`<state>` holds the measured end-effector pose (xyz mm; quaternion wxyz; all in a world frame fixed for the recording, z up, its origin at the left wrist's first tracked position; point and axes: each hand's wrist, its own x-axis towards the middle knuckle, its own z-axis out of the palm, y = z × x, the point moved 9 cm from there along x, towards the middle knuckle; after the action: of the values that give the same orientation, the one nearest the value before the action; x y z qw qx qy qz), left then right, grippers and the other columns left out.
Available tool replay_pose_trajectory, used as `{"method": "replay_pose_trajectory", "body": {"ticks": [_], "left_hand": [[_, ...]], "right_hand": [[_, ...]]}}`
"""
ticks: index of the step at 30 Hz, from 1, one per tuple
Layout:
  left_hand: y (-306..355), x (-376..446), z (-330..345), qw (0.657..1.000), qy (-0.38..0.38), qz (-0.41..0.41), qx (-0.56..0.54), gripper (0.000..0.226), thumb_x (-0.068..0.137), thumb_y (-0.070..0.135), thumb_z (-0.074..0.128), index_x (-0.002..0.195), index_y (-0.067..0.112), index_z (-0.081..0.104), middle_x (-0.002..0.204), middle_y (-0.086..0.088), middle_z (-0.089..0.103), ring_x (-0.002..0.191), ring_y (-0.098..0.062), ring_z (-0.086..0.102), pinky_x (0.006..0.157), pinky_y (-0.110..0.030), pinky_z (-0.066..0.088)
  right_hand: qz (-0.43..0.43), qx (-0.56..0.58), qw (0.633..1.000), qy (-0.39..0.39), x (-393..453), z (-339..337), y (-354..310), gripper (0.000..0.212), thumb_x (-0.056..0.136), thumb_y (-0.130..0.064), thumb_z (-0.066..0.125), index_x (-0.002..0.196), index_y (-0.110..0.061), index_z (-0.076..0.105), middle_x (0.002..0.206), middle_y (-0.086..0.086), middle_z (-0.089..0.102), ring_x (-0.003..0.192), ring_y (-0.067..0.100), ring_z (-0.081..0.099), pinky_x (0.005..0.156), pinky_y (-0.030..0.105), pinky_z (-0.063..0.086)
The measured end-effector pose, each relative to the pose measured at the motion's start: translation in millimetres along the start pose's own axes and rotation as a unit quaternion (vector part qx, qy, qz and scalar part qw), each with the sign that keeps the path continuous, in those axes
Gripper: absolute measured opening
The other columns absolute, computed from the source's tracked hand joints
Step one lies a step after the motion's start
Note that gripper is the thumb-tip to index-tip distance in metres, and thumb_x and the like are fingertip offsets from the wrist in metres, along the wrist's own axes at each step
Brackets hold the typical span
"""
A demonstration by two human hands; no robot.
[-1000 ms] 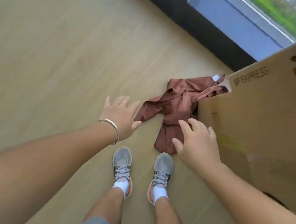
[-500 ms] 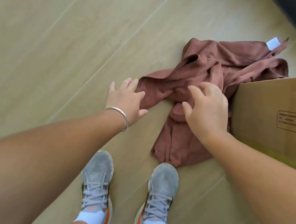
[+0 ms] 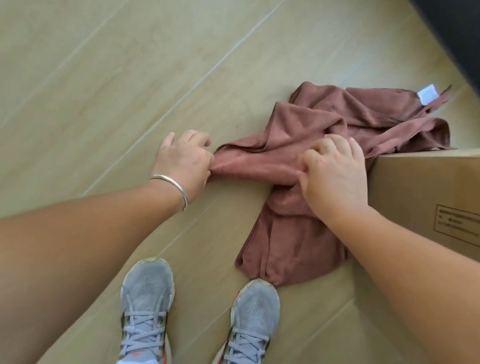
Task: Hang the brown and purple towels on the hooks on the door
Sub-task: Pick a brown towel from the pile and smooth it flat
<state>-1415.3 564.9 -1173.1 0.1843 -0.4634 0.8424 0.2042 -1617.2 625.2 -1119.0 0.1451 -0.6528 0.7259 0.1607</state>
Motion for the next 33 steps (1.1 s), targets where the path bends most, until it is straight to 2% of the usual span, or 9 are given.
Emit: {"method": "replay_pose_trajectory", "body": {"ticks": [8,13,19,22,24,28,33], "left_hand": [[-51.5,-52.0,-170.5,0.994,0.107,-0.005,-0.014,0.011,0.082,0.024,0.068,0.09,0.02,0.075,0.123,0.0,0.056,0.121,-0.022,0.044,0.096,-0.038,0.032],[-113.3,-95.3,-277.6,0.987,0.144,-0.064,0.004,0.01,0.08,0.026,0.069,0.087,0.022,0.074,0.122,0.001,0.056,0.119,-0.023,0.045,0.094,-0.038,0.033],[-174.1,-175.7,-378.2,0.969,0.202,-0.145,0.011,0.007,0.076,0.021,0.066,0.074,0.026,0.071,0.111,0.0,0.058,0.108,-0.026,0.05,0.084,-0.037,0.036],[-219.0,-227.2,-391.5,0.956,0.159,-0.245,0.026,0.006,0.076,0.023,0.067,0.077,0.025,0.072,0.109,0.001,0.056,0.109,-0.025,0.048,0.086,-0.038,0.039],[-240.0,-260.6,-393.1,0.949,0.147,-0.277,0.025,0.006,0.077,0.021,0.067,0.076,0.026,0.072,0.108,0.002,0.056,0.109,-0.024,0.048,0.087,-0.038,0.039],[-263.1,-306.4,-396.9,0.944,0.17,-0.283,0.006,0.009,0.079,0.023,0.068,0.072,0.028,0.069,0.107,0.004,0.056,0.109,-0.022,0.048,0.087,-0.037,0.037],[-282.3,-333.2,-376.5,0.952,0.156,-0.263,-0.013,0.007,0.079,0.025,0.066,0.075,0.029,0.071,0.11,0.006,0.056,0.11,-0.02,0.047,0.087,-0.035,0.035]], "right_hand": [[0.0,0.025,0.999,0.026,-22.7,-116.7,-36.7,0.029,0.089,-0.038,0.057,0.106,-0.016,0.066,0.116,0.006,0.058,0.125,0.029,0.041,0.112,0.045,0.022],[-0.003,0.042,0.995,0.095,-8.8,-224.4,-57.0,0.025,0.084,-0.034,0.064,0.101,-0.015,0.068,0.111,0.008,0.06,0.112,0.032,0.047,0.103,0.042,0.027],[-0.058,0.031,0.991,0.119,-13.6,-314.7,-110.7,0.029,0.087,-0.037,0.065,0.108,-0.016,0.067,0.116,0.007,0.06,0.119,0.032,0.044,0.105,0.041,0.025],[-0.106,0.033,0.988,0.107,-29.0,-336.6,-158.8,0.03,0.088,-0.038,0.063,0.11,-0.019,0.066,0.119,0.005,0.059,0.122,0.029,0.043,0.108,0.04,0.024],[-0.136,0.025,0.986,0.088,-39.9,-342.0,-189.9,0.031,0.089,-0.041,0.061,0.112,-0.021,0.064,0.123,0.003,0.056,0.126,0.027,0.04,0.111,0.04,0.023],[-0.18,0.024,0.98,0.079,-56.4,-350.6,-247.3,0.032,0.09,-0.044,0.058,0.115,-0.024,0.062,0.126,0.0,0.053,0.128,0.024,0.037,0.111,0.039,0.022],[-0.216,0.034,0.973,0.069,-69.0,-352.4,-318.0,0.032,0.09,-0.043,0.059,0.116,-0.025,0.062,0.126,-0.001,0.053,0.129,0.022,0.036,0.112,0.039,0.021]]}}
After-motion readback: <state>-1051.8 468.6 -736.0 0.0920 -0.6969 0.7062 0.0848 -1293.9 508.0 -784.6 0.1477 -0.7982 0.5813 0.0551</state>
